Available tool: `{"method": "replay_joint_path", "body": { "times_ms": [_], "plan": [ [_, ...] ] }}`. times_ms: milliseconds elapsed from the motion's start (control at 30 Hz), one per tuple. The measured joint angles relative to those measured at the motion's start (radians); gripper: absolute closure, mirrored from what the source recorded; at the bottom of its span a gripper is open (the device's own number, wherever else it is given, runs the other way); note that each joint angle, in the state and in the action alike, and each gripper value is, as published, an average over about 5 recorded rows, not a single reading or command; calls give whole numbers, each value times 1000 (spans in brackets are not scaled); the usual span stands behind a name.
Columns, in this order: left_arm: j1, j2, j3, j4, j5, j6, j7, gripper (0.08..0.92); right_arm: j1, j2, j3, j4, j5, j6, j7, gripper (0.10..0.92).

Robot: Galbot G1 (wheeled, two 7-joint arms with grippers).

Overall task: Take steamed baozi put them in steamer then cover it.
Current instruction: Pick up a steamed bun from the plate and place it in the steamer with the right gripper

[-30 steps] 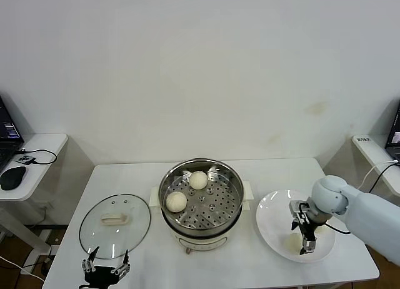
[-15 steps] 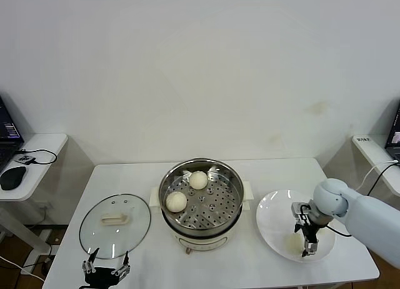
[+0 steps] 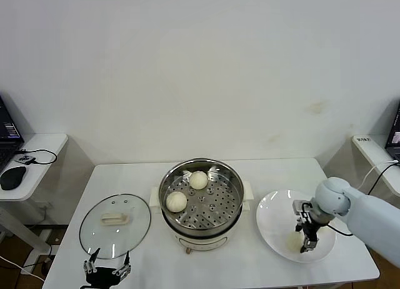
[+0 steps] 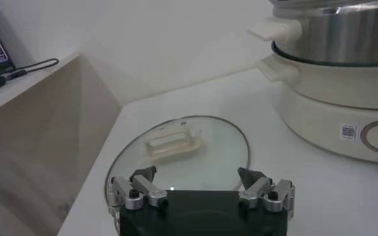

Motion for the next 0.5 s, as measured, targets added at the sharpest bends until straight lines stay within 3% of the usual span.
{"method": "replay_joint_path", "body": {
  "times_ms": [267, 500],
  "plan": [
    [-21, -4, -3, 4, -1, -2, -6, 177, 206, 15, -81, -6, 90, -1, -29, 372],
    [-35, 3, -20, 4, -5, -10, -12, 177, 463, 116, -178, -48, 202, 13, -63, 377]
  ]
}}
